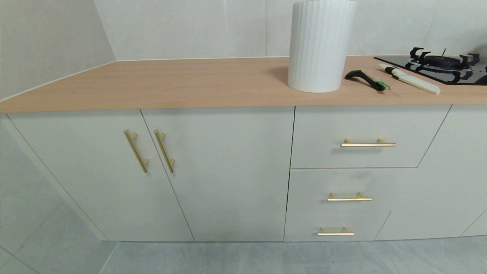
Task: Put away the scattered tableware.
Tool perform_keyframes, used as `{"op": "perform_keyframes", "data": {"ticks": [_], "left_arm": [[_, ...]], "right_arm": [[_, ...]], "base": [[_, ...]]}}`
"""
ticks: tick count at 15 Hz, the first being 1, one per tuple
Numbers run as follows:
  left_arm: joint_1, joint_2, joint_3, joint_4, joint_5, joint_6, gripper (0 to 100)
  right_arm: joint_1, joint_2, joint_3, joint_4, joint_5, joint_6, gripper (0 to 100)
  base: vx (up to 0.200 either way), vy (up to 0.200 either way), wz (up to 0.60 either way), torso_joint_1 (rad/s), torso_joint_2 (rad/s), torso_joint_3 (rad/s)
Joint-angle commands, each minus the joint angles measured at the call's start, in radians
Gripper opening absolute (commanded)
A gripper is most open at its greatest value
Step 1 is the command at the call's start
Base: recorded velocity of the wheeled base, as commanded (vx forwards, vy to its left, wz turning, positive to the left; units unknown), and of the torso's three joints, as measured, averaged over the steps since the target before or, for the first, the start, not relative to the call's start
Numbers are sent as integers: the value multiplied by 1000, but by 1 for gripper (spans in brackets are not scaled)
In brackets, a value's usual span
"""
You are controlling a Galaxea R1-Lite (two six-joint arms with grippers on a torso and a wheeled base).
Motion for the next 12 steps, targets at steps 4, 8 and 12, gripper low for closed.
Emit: {"op": "perform_keyframes", "data": {"ticks": [4, 8, 12], "left_arm": [[0, 1, 0, 0, 0, 0, 100], [0, 1, 0, 0, 0, 0, 100], [0, 1, 0, 0, 0, 0, 100]], "right_arm": [[79, 473, -244, -5, 94, 44, 100], [87, 1023, -438, -33, 103, 39, 100], [99, 1433, -586, -183, 99, 39, 100]], "base": [[0, 0, 0, 0, 0, 0], [0, 0, 0, 0, 0, 0], [0, 0, 0, 0, 0, 0]]}}
